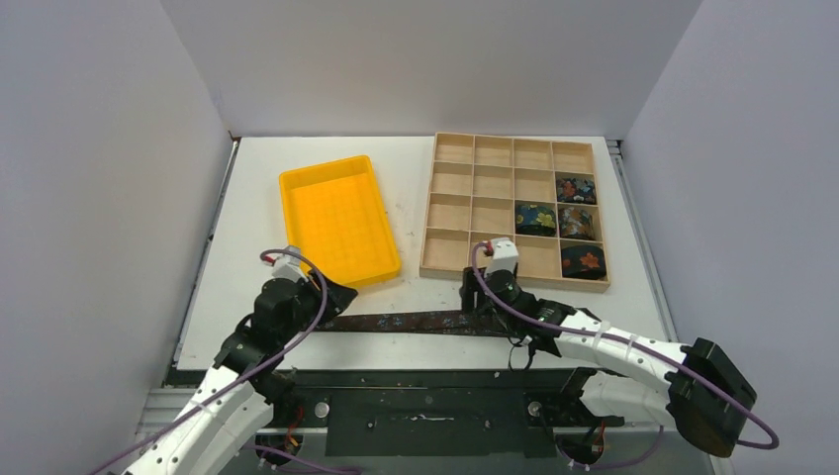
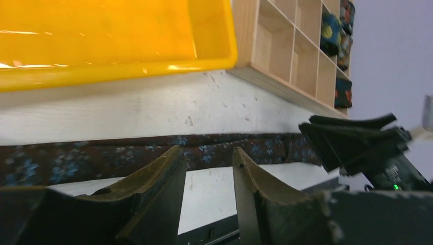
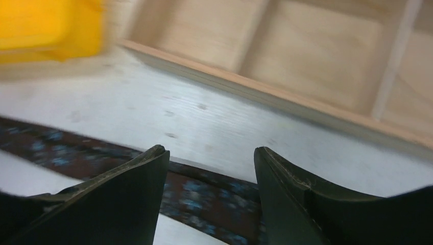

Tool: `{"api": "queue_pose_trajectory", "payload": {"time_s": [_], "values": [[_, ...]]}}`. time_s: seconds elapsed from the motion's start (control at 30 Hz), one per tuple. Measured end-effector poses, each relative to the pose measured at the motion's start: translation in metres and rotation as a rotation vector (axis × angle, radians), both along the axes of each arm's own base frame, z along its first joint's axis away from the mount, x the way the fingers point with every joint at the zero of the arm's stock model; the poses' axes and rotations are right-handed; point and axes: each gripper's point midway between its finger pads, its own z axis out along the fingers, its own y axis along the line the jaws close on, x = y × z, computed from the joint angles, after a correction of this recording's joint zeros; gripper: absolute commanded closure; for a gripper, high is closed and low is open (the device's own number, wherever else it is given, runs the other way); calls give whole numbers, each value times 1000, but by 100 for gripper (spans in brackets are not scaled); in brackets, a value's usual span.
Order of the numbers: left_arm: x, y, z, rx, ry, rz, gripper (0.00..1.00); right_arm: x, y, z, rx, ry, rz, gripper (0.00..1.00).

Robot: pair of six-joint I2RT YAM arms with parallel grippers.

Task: Roll the ties
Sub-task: Flatten out the tie at the center of the board.

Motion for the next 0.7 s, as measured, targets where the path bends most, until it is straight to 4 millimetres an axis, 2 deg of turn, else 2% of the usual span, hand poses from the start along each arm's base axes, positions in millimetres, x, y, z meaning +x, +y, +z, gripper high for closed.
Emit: {"api": "queue_pose_trajectory", "payload": {"time_s": [0.1, 0.2, 0.33, 0.43, 0.57, 0.7], "values": [[-2, -32, -15, -52, 11, -139, 62, 3, -62, -36, -17, 83, -240, 32], [-9, -61, -18, -63, 6, -258, 61, -4, -93, -49, 9, 113, -360, 29], [-21, -96, -18, -63, -20, -395, 61, -2, -112, -45, 75, 128, -485, 28], [-24, -111, -23, -65, -18, -439, 61, -3, -130, -50, 98, 165, -588, 28], [-22, -123, -26, -87, -27, -454, 61, -7, -145, -54, 118, 204, -670, 28], [-23, -128, -37, -110, -30, -458, 61, -7, -142, -54, 141, 225, -654, 30]]}}
